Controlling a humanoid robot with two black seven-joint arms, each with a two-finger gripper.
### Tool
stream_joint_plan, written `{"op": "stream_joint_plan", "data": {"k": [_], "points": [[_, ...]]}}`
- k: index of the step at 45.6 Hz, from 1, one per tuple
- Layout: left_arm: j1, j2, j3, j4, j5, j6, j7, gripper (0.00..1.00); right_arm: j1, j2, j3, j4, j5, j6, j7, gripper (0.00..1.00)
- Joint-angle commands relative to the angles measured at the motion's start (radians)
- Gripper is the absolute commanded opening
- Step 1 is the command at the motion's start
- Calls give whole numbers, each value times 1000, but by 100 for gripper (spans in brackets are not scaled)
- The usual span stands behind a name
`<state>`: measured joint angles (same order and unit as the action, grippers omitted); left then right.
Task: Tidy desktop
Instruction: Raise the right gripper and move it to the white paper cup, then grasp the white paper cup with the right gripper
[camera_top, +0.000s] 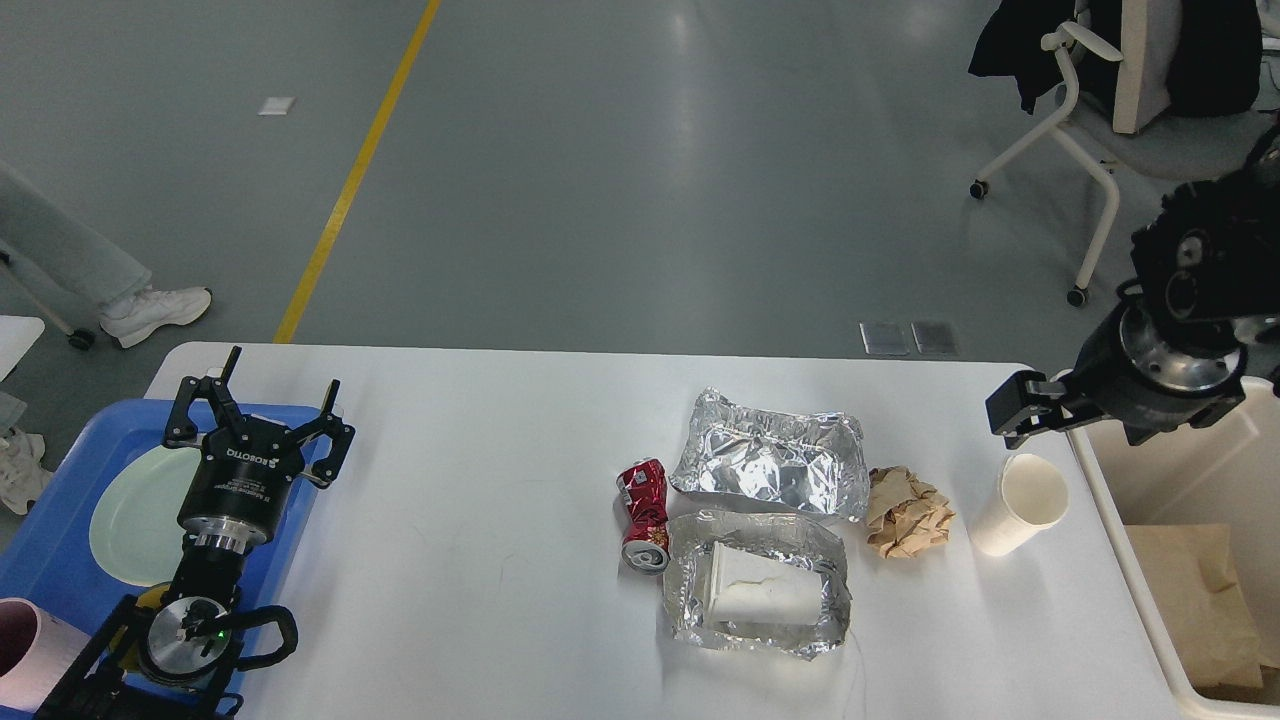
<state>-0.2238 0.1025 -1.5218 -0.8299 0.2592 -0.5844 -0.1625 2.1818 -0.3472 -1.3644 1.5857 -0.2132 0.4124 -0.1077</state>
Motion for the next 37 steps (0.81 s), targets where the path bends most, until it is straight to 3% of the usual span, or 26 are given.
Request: {"op": "stream_joint_plan", "data": {"k": [1,22,31,37], "points": [[0,-1,0,0,0,-2,-2,96,-155,-33,11,-101,5,-38,-1,100],[0,0,0,0,0,0,-2,96,-747,-73,234,-654,61,-43,-1,98],[0,-1,0,0,0,0,0,96,-862,-95,280,-766,63,-49,-1,98],[0,0,0,0,0,0,0,96,-901,-93,288,-786,64,-110,-1,96]]}}
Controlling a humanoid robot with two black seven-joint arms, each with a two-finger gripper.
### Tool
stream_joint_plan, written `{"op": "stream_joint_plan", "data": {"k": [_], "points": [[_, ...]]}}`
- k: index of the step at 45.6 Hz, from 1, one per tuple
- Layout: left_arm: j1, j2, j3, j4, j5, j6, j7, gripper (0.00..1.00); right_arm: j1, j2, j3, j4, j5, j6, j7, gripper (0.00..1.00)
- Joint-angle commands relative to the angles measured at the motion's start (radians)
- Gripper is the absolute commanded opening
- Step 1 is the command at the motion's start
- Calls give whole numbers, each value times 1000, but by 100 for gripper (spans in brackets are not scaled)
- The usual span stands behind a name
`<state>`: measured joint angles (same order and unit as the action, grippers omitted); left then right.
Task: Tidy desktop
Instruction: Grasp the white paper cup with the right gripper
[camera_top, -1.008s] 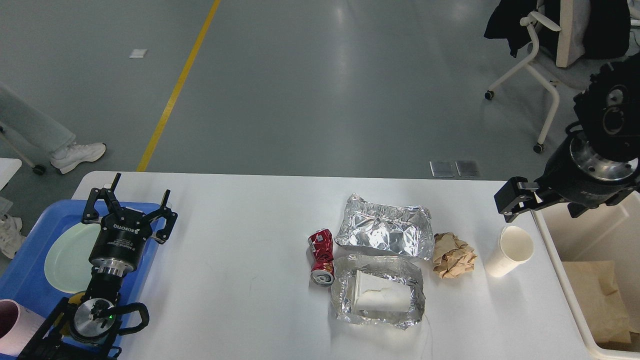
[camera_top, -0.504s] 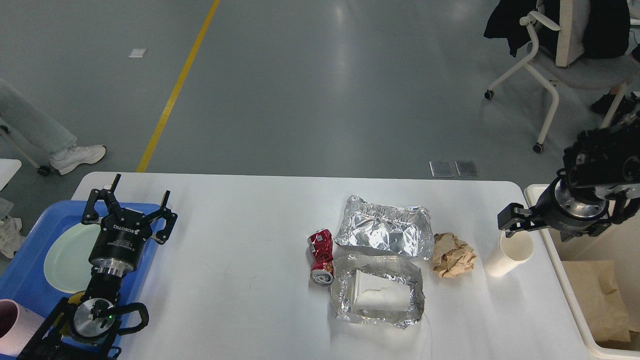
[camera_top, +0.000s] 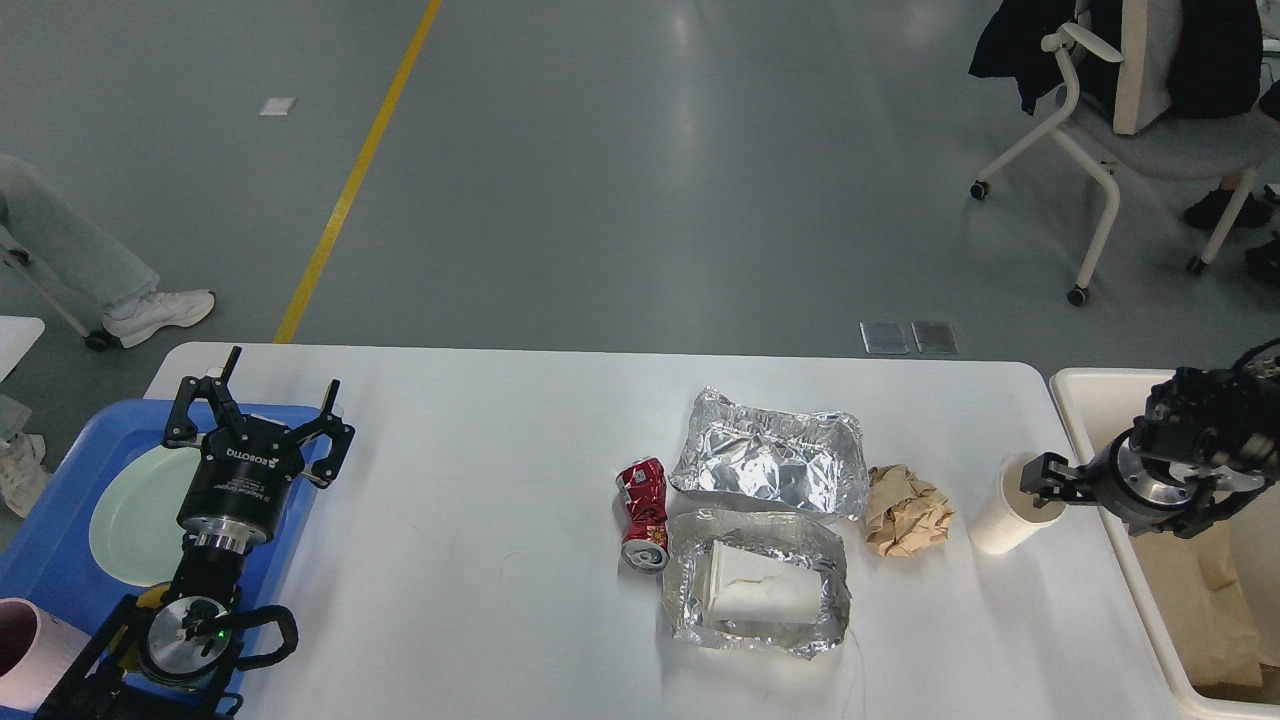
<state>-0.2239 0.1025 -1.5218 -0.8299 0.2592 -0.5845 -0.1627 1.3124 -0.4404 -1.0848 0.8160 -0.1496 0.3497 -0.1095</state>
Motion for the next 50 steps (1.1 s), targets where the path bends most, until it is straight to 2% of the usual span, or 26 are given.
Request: {"op": "stream_joint_plan", "data": {"k": [1,5,11,17,24,50], "points": [[0,0,0,0,0,0,0,96,-35,0,14,-17,1,-57,1,93],[0,0,0,0,0,-1,0,96,-41,0,39,-14,7,-61,1,78],[0,0,0,0,0,0,0,96,-35,0,62,-5,7,-58,1,66],[0,0,0,0,0,0,0,96,-39,6,80,0,7,-49,1,29],[0,0,0,0,0,0,0,96,-41,11,80,29,2,-55,2,0],[0,-1,0,0,0,0,0,96,-24,3,82,64,7,-64,1,0]]}}
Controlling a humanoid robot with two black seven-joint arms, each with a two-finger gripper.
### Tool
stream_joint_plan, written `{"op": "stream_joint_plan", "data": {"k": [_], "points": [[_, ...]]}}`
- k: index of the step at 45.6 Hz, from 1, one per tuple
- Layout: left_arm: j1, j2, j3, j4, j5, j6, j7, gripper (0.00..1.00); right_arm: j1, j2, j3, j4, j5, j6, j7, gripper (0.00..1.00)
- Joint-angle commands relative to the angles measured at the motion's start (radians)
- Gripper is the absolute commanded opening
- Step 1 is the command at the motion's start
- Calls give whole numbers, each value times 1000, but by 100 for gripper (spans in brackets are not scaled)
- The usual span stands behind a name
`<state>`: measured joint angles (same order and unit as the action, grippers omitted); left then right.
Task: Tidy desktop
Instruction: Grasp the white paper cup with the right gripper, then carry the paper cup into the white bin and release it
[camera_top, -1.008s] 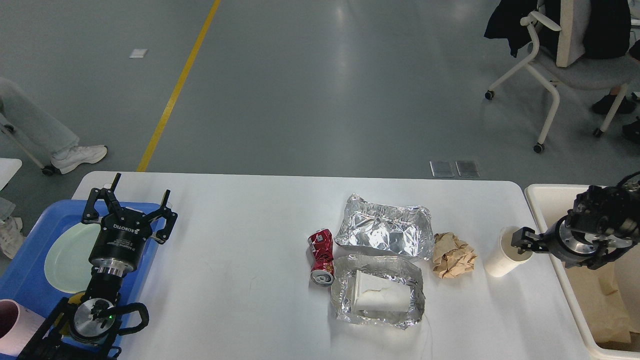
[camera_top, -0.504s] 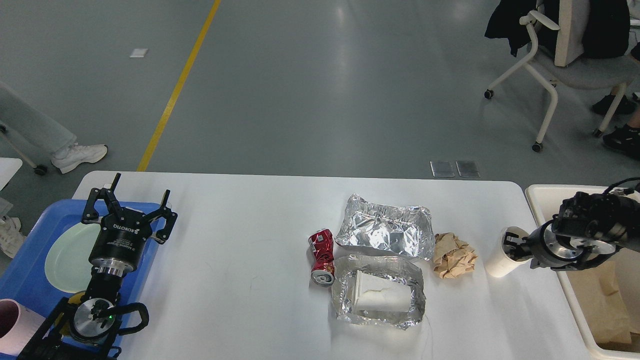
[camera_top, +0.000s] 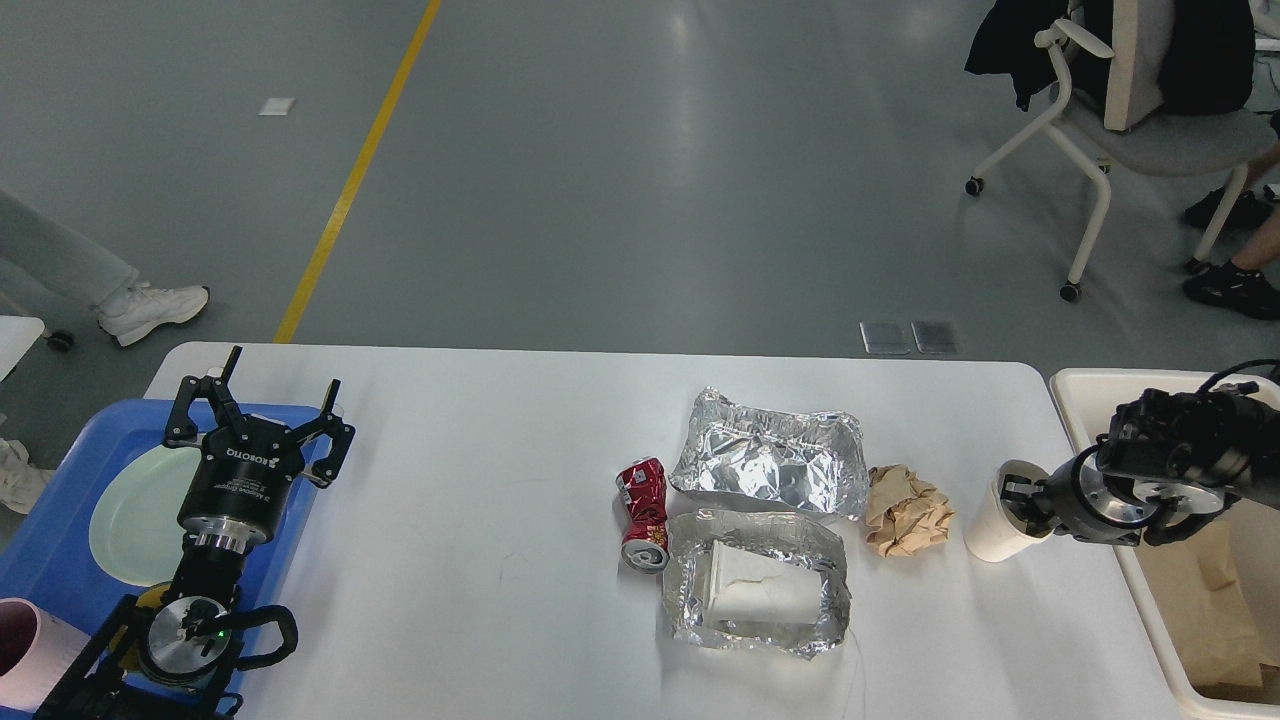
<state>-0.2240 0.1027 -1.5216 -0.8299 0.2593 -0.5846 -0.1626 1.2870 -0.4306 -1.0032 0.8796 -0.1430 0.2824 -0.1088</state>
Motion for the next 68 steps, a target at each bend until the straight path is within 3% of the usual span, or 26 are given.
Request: {"op": "stream_joint_plan", "data": {"k": [1,8,15,29,35,38,45,47,56,68], "points": [[0,0,0,0,0,-1,0,96,5,-8,0,2,0,3,0,0],[0,0,0,0,0,0,0,96,84,-54,-18,80,8,24,-12,0],[0,0,0,0,0,0,0,96,294,-123,-106,241,10,93,-46,0],[0,0,0,0,0,0,0,96,906,-100,-472,591,68,365,-38,0],[0,0,0,0,0,0,0,96,1078,-86,-560,685,68,524,-29,0],[0,0,0,0,0,0,0,96,1135,-80,-601,722,69,561,-3,0],[0,0,0,0,0,0,0,96,1175,-71,-695,731,69,546,164,0],[0,0,0,0,0,0,0,96,1177,-66,-718,731,69,529,192,0],[0,0,0,0,0,0,0,96,1178,-74,-765,728,68,483,198,0],[0,0,0,0,0,0,0,96,1174,-97,-825,722,57,299,195,0]]}}
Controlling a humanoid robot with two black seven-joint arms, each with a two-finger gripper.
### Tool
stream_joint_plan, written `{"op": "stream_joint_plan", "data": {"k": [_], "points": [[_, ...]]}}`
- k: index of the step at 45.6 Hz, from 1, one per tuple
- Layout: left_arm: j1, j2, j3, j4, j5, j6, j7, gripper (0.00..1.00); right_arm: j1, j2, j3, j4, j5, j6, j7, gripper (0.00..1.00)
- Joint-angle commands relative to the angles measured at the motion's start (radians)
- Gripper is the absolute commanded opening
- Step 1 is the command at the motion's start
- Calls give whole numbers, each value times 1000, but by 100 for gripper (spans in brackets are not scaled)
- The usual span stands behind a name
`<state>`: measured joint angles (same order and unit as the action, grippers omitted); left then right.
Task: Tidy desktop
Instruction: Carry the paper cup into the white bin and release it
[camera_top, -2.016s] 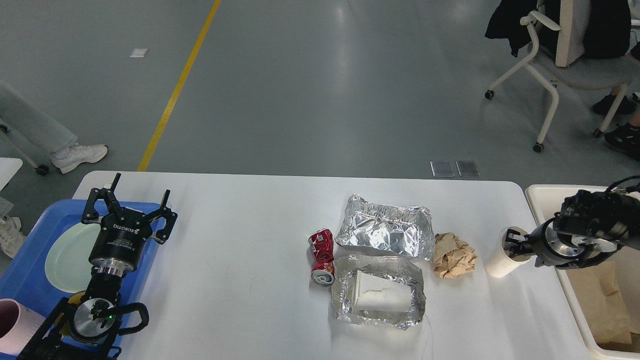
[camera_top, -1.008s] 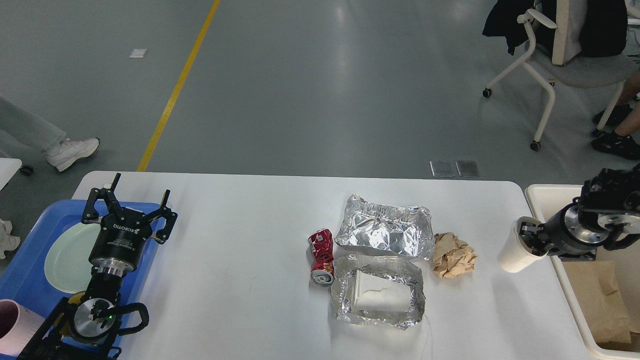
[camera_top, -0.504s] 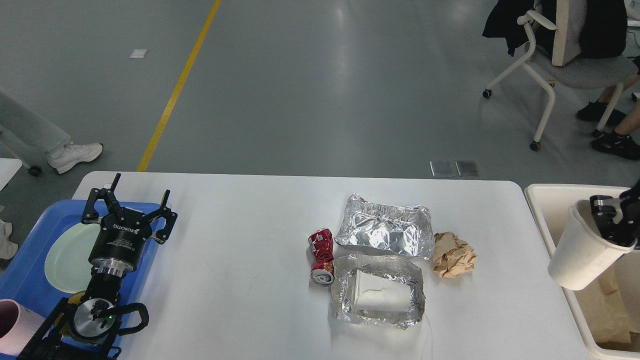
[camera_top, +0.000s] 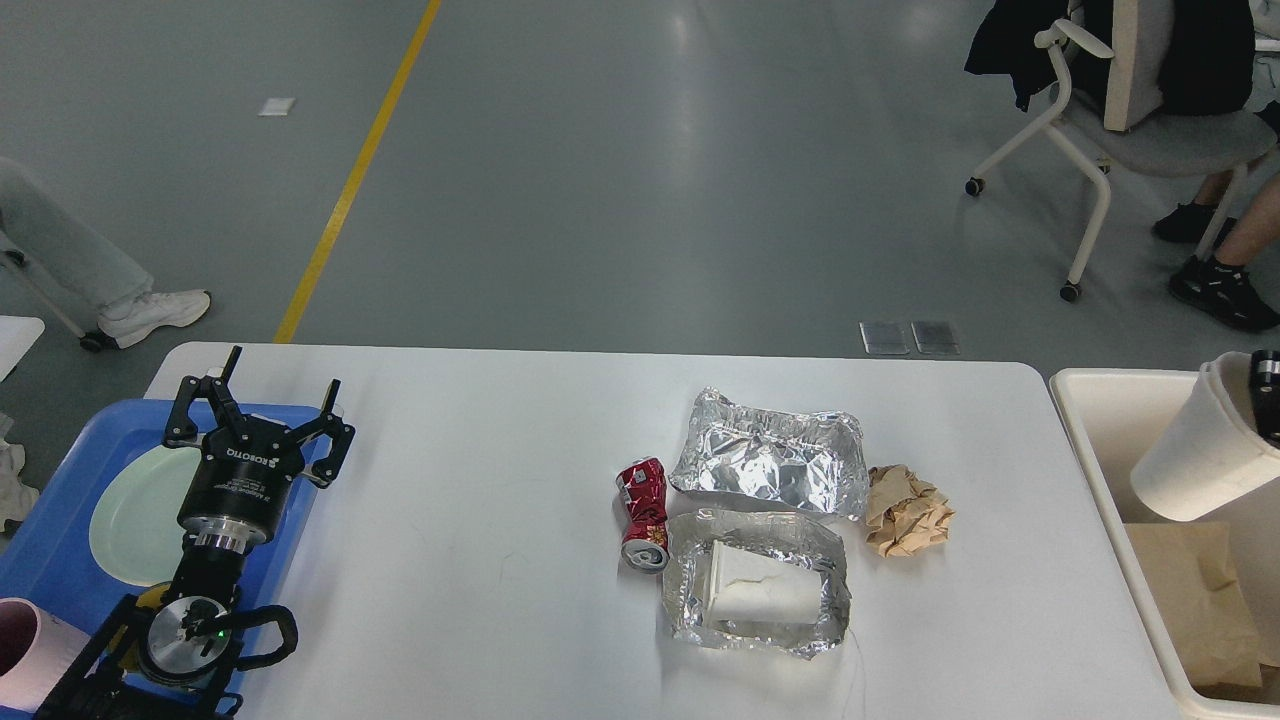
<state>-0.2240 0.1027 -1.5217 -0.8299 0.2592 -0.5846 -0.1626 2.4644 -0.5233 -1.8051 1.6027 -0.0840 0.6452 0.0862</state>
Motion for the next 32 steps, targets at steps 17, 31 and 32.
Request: {"op": "stream_joint_plan", "data": {"k": [17,31,32], "points": [[0,0,0,0,0,0,-2,96,-390,-268,29,-297,-16,-223,-6,0],[0,-1,0,0,0,0,-2,96,-1177,-376,608,-769,-16,-327,-6,0],[0,0,0,0,0,0,-2,96,-1235,-371,650,-796,-14,-343,-6,0]]}}
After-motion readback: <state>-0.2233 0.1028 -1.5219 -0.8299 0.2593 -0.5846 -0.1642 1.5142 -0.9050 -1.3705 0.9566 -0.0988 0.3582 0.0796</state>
